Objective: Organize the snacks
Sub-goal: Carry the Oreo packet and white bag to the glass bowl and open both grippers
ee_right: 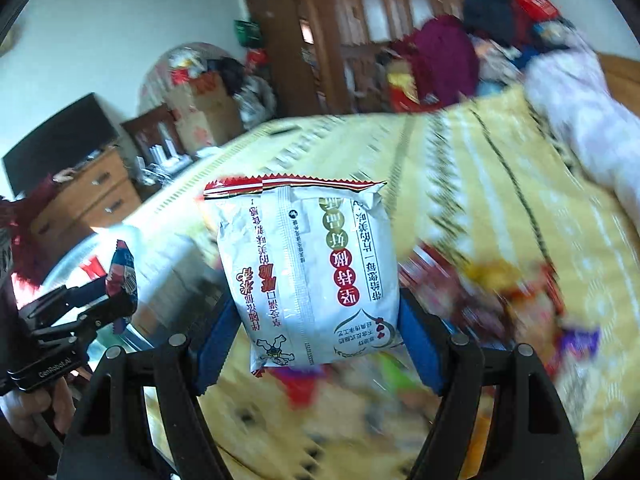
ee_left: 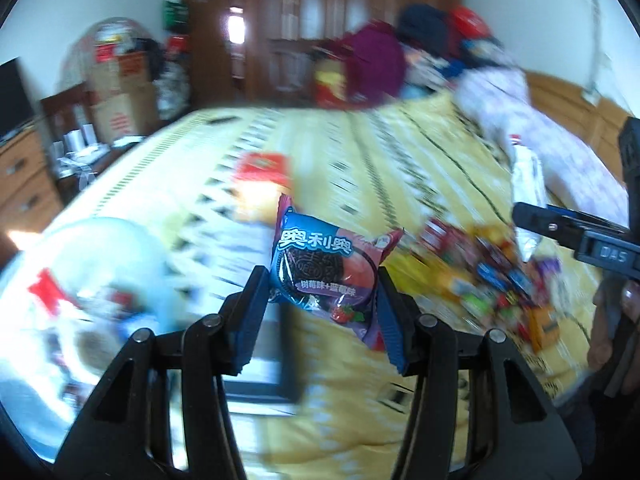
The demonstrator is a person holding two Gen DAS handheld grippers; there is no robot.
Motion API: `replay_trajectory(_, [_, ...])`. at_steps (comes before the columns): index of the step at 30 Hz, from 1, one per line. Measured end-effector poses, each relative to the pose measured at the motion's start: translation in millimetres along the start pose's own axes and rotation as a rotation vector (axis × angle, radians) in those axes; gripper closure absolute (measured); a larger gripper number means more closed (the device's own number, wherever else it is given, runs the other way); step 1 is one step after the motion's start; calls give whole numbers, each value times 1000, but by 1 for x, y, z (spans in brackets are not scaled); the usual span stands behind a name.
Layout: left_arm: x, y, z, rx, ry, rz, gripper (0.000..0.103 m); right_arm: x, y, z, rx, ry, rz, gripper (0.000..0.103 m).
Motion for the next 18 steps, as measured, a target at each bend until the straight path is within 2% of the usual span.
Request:
replay_trajectory(6, [-31, 116, 21, -167, -38, 170, 50, 18, 117, 70, -108, -54, 160, 24])
replay_trajectory(10, [-44, 188, 16, -294, -45, 275, 50, 37, 196, 93, -158, -42, 276, 24])
replay_trajectory(15, [-37, 248, -3, -419, -3, 353, 49, 67, 273, 98, -218, 30, 380, 24])
replay_trajectory(18, [-29, 262, -16, -460, 33, 368, 49, 86, 303, 91, -248, 74, 414, 24])
Point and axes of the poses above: each gripper's, at about its wrist camera, not at the fingertips, and x roughly the way its jaws point, y to its left, z to its top, the point moved 3 cm from there along x, roughly the way its jaws point, and after that the axes turned 3 degrees about y, right-handed, at the moved point
